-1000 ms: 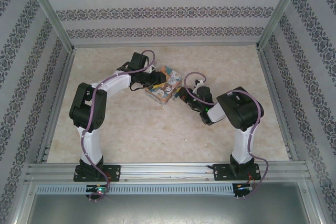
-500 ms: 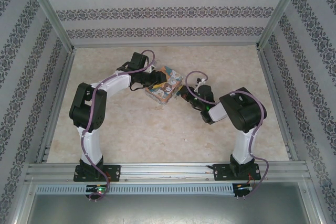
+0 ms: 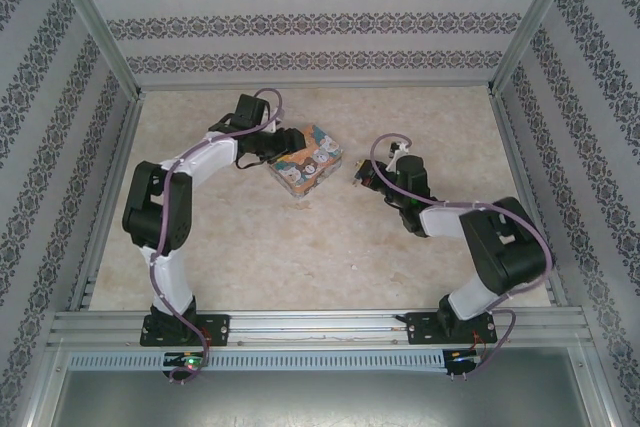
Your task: Unlock the padlock with the key
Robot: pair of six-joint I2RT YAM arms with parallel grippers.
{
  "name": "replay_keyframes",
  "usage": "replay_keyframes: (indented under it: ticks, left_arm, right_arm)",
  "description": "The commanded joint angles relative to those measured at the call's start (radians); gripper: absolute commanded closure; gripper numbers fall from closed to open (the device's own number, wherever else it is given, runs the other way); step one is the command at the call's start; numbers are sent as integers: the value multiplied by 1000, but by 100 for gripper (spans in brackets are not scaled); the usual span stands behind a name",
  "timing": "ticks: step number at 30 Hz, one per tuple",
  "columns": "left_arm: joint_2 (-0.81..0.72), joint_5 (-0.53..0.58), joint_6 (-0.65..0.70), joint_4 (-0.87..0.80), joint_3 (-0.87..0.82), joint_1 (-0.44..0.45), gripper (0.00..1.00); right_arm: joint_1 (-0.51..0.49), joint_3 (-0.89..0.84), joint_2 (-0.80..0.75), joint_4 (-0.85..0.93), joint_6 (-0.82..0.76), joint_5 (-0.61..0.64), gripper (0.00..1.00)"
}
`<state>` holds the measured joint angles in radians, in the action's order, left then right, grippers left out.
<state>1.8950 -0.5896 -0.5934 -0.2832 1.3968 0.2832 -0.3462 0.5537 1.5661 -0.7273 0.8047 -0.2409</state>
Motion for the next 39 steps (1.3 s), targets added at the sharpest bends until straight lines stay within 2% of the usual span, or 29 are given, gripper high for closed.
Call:
replay_keyframes:
  ticks: [1,9,18,21,30,39]
  left_arm:
    - [-120,111,111,-28,-34,-8,39]
    - [-327,269,241,-4,-167,-28,27]
    - [-562,469,396,126,-369,-47,6]
    - [-617,467,455,157,-417,-52,0]
    - [-740,403,641,274,-565,-53,0]
    - [-863,300,746,557,-778,-53,1]
  right_arm:
    - [10,20,-93,223,-143,-3,100]
    - [16,66,-222,549,-254,-31,100]
    - [14,80,-308,743,-293,-49,100]
    - [13,83,-335,803,-303,-51,100]
    - [10,99,-392,952,-334,-62,100]
    - [-1,132,-373,1048,-357,-91,100]
